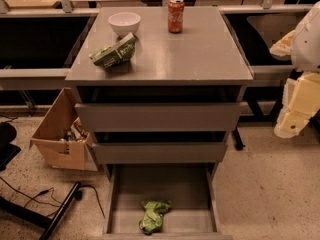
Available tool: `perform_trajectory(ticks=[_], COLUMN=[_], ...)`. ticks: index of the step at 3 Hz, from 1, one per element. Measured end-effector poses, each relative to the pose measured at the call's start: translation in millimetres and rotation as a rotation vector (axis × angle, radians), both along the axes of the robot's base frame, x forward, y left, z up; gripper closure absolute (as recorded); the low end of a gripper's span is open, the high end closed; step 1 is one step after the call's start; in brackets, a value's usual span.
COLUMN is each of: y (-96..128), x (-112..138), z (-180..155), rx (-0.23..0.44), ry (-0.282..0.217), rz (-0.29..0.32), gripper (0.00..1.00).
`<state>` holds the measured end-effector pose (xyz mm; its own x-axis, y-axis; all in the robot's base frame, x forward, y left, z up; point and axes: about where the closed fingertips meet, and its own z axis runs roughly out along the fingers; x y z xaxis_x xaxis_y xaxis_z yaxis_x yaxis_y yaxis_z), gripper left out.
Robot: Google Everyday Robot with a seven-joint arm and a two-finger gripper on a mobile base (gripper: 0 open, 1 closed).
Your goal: Pick green rice chip bag from bottom drawer and place on counter
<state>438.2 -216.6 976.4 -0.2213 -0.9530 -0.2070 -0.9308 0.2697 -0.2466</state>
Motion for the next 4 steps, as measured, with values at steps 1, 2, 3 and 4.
perform_trajectory(ticks=[1, 2, 3, 4], y=[0, 10, 20, 23], x=[0, 1, -2, -11], z=[0, -20, -59, -146], rx=[0.0, 0.008, -0.005, -0.036], ry=[0.0, -0.003, -0.02, -0.03], rz=[0.0, 0.001, 0.003, -0.048], gripper=[0.0, 0.0, 0.0, 0.0])
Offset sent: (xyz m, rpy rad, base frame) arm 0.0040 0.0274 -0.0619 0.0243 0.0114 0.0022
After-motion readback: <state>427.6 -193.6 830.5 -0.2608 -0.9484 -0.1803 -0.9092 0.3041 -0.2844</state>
